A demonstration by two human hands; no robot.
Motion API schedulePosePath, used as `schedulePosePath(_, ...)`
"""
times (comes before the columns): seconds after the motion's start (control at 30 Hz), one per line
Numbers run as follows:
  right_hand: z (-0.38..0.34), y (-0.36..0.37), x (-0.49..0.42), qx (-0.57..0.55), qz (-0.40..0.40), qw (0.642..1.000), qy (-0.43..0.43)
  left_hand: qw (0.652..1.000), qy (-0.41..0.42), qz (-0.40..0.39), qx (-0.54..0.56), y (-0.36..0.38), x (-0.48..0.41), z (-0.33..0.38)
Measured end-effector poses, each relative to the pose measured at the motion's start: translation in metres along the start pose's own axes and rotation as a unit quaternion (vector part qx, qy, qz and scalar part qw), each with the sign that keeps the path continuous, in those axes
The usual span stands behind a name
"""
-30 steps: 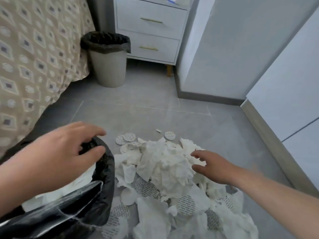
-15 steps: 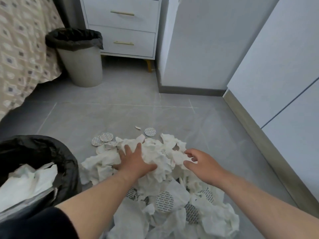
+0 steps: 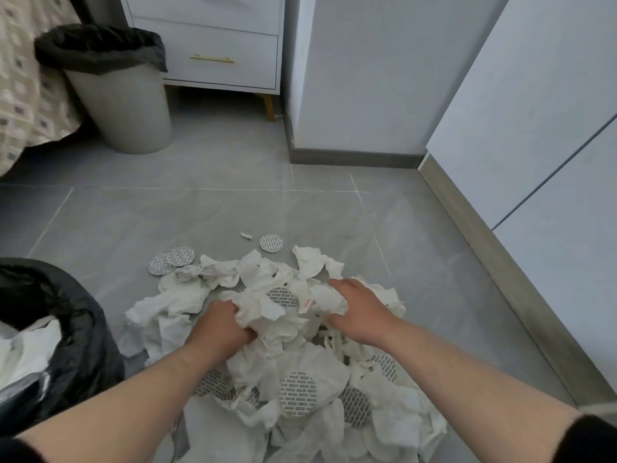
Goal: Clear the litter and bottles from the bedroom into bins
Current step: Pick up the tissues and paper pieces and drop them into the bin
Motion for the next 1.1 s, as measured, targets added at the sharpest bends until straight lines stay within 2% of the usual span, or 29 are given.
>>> schedulePosePath(0.17,-0.009,0.035,-0.020,0.111,-0.085,0.989,0.047,1.000,0.020,0.019,-0.003,-0.010,0.010,-0.006)
schedulePosePath(0.27,-0.006,0.050,-0.019,0.160,-0.068,0.984,0.033,0.999,0.019,0.027,0.004,-0.012,0.015,-0.008)
schedulePosePath(0.37,0.004,0.053,-0.010,0.150,-0.078,0.985,0.021,1.000,0.000,0.022,0.015,-0.014,0.019,-0.015)
schedulePosePath(0.43,0.011,0.046,-0.003,0.148,-0.038,0.988,0.010,1.000,-0.008,0.015,0.019,-0.015,0.019,-0.020)
schedulePosePath(0.5,0.019,0.037,0.001,0.199,0.033,0.979,-0.003,1.000,-0.010,0.015,0.025,-0.016,0.021,-0.021)
schedulePosePath(0.57,0.028,0.037,0.006,0.232,0.018,0.973,0.015,1.000,-0.012,0.019,0.022,-0.017,0.021,-0.019)
schedulePosePath(0.67,0.035,0.049,0.008,0.181,-0.052,0.981,0.053,1.000,-0.013,0.018,0.013,-0.018,0.020,-0.019)
schedulePosePath(0.93,0.030,0.049,-0.007,0.106,0.020,0.994,0.018,1.000,-0.024,-0.012,0.016,-0.022,0.021,-0.016)
schedulePosePath(1.1,0.027,0.041,-0.001,0.061,0.043,0.997,0.008,0.999,-0.004,0.016,-0.041,-0.031,0.019,0.003)
Point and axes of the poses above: each hand's wrist, its own x-axis away from the middle knuckle, its own y-axis out of the palm, z = x × y, the point moved 3 cm from there along -x, towards the middle knuckle, and after that the axes turned 11 degrees about y, right-handed, at the moved point
